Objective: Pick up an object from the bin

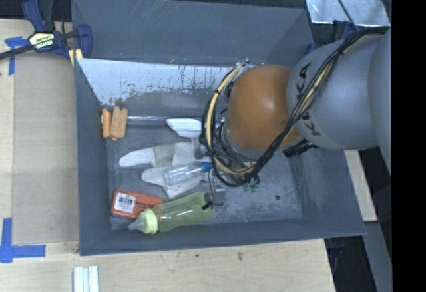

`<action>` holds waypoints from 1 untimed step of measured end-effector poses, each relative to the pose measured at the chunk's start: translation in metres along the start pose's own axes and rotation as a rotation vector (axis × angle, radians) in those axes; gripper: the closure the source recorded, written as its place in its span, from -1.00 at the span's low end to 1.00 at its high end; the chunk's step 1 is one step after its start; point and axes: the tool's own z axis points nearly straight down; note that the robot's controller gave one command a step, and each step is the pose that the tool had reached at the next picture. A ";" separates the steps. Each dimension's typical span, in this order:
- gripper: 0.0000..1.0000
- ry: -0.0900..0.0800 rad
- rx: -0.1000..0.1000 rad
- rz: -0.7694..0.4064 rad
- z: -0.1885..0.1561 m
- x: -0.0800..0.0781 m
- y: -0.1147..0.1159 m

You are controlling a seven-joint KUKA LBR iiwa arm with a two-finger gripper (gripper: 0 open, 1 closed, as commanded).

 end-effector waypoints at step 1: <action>1.00 -0.009 -0.001 0.002 0.031 -0.005 0.003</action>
Offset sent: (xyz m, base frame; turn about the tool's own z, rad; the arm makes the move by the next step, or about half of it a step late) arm 0.0000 0.0000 0.0000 0.0000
